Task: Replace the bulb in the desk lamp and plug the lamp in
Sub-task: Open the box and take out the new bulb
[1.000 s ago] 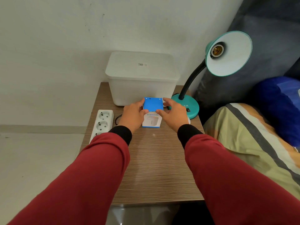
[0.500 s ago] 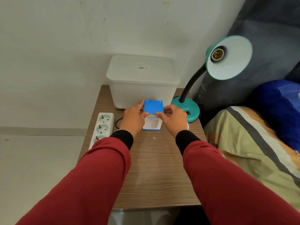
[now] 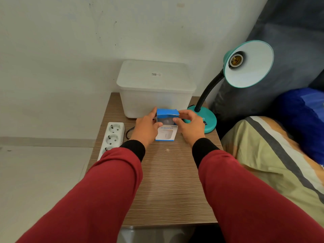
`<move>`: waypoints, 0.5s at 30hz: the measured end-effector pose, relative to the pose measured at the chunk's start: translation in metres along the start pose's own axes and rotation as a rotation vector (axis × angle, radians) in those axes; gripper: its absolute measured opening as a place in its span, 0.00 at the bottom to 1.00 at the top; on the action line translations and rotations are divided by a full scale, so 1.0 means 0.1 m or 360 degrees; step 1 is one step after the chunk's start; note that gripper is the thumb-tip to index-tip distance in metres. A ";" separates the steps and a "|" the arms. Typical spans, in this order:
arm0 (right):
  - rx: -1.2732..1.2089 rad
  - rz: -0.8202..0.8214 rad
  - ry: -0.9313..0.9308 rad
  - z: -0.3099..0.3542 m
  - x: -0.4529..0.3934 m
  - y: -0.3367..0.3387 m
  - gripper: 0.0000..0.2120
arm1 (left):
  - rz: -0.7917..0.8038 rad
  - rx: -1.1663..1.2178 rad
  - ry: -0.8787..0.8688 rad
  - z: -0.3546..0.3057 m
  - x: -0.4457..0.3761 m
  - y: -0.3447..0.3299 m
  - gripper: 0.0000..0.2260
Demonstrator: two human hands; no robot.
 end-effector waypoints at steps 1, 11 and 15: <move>0.0015 -0.0037 -0.0004 0.02 -0.01 -0.01 0.16 | 0.0009 0.0028 0.0003 -0.01 0.00 0.00 0.29; -0.0049 0.0007 0.0148 0.24 -0.14 -0.16 0.21 | 0.0122 0.0172 -0.0072 -0.08 -0.02 0.10 0.33; 0.0069 0.0071 0.0199 0.22 -0.15 -0.14 0.22 | 0.0349 -0.0283 -0.0191 -0.15 -0.20 0.16 0.40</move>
Point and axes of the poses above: each hand's wrist, its own x-axis away from the middle knuckle, its own y-axis out of the back of the hand, z = x × y, the point moved 2 cm from there along -x, towards the middle knuckle, and after that the axes turned 6 degrees about -z, right-handed, at the moved point
